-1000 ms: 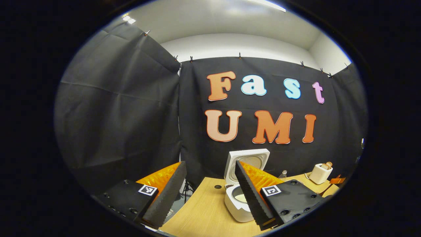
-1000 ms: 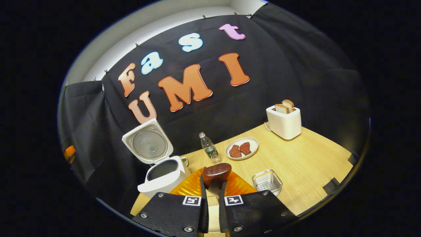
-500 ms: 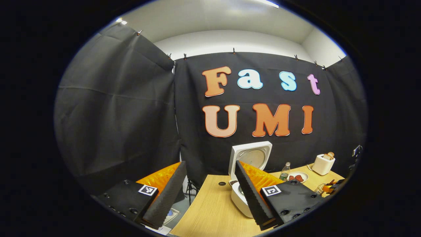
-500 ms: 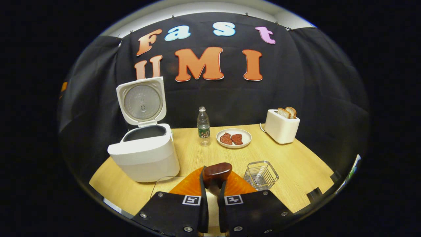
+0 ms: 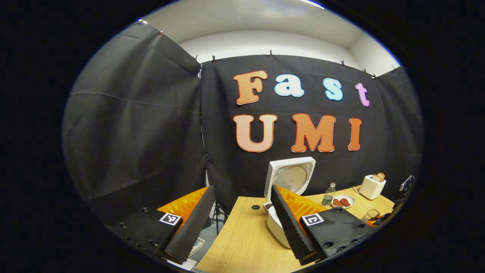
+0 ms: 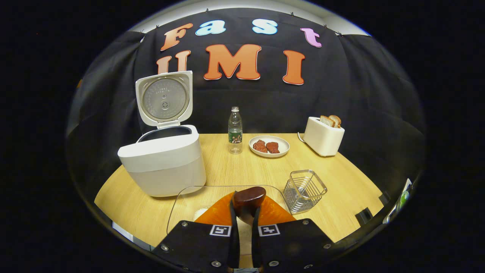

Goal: Close the left gripper, press the button to open the rice cooker; take a wooden spoon from the chopstick holder with the right hand, scoop a spoonful of rice and pour it into the rice cooker, then put the wooden spoon back into the chopstick holder.

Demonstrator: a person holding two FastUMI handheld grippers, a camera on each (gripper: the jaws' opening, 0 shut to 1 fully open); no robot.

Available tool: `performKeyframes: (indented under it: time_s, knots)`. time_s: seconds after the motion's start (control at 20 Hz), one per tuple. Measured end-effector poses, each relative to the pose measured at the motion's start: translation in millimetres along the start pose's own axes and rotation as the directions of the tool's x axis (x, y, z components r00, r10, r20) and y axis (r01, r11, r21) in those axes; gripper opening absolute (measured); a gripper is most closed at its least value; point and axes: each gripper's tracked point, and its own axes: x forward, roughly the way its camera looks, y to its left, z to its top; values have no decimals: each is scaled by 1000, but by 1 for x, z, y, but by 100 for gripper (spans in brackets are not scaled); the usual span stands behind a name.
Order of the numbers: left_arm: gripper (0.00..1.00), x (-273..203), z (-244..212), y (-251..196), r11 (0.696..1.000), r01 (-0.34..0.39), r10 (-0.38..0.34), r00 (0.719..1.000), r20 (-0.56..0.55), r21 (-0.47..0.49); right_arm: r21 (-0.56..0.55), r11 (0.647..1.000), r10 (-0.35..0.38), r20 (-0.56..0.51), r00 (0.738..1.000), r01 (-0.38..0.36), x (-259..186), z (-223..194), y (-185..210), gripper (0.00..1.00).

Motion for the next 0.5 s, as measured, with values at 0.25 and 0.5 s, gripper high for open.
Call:
performKeyframes:
  time_s: [0.25,0.5]
  knots:
    - [98,2,-6,12,1000,-12,12,1000,-17,6,137,990,33,-5,999,-32,-2,1,25,12]
    - [100,2,-13,19,1000,-20,20,999,-32,1,395,911,134,-18,991,-116,4,2,45,12]
